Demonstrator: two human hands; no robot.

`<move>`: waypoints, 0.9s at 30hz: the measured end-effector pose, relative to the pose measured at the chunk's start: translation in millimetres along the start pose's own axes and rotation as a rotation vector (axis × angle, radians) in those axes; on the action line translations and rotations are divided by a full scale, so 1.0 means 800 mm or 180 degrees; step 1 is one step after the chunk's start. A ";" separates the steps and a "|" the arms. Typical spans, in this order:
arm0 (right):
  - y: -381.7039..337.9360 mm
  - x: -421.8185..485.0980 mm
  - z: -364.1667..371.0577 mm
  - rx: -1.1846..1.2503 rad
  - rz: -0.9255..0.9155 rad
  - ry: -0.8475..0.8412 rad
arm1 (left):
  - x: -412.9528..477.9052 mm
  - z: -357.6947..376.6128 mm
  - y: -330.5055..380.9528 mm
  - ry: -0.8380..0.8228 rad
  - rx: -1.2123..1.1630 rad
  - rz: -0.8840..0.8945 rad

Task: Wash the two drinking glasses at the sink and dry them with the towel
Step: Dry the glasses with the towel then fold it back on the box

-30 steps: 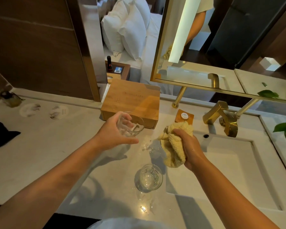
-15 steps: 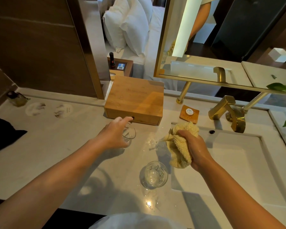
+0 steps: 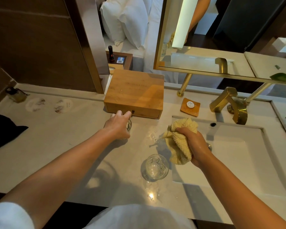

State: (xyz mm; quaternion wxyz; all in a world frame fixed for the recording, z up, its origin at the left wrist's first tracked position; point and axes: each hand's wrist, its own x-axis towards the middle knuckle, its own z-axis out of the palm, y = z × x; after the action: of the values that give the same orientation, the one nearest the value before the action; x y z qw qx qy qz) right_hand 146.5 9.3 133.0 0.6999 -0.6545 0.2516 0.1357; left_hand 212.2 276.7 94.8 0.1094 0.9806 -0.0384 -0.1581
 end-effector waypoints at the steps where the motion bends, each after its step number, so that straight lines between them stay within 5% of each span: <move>1: 0.001 0.000 -0.002 0.0051 0.0038 -0.0024 | 0.001 0.001 0.000 0.0008 -0.0011 -0.0015; 8: 0.009 0.000 -0.006 0.0121 0.0094 -0.0070 | -0.010 -0.013 0.019 -0.0148 0.0515 -0.0131; 10: 0.009 -0.002 -0.009 0.0184 0.0109 -0.0090 | -0.028 -0.025 0.042 0.0239 0.0821 0.0102; 12: 0.009 -0.004 -0.016 0.0297 0.0143 -0.0100 | -0.056 -0.034 0.071 0.0335 0.0248 0.0636; 14: 0.011 -0.007 -0.026 0.0502 0.0195 -0.0117 | -0.085 -0.026 0.097 -0.0269 -0.0352 0.1070; 17: 0.017 -0.016 -0.042 0.0985 0.0215 -0.0181 | -0.118 0.014 0.118 -0.1179 0.0180 0.1264; 21: 0.043 -0.028 -0.065 0.1637 0.0266 -0.0341 | -0.128 0.060 0.123 -0.1184 0.0449 0.1435; 24: 0.060 -0.039 -0.076 0.1992 0.0414 -0.0603 | -0.118 0.074 0.117 -0.0776 -0.0125 0.1457; 27: 0.065 -0.050 -0.079 0.2288 0.0564 -0.0923 | -0.108 0.053 0.106 -0.0777 -0.1539 0.0810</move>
State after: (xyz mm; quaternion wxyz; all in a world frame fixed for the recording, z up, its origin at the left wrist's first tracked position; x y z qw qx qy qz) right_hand 75.3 -42.1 109.0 0.8983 -0.3176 0.2371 0.1899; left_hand 113.4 195.1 100.9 0.3533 0.8872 -0.1351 -0.2644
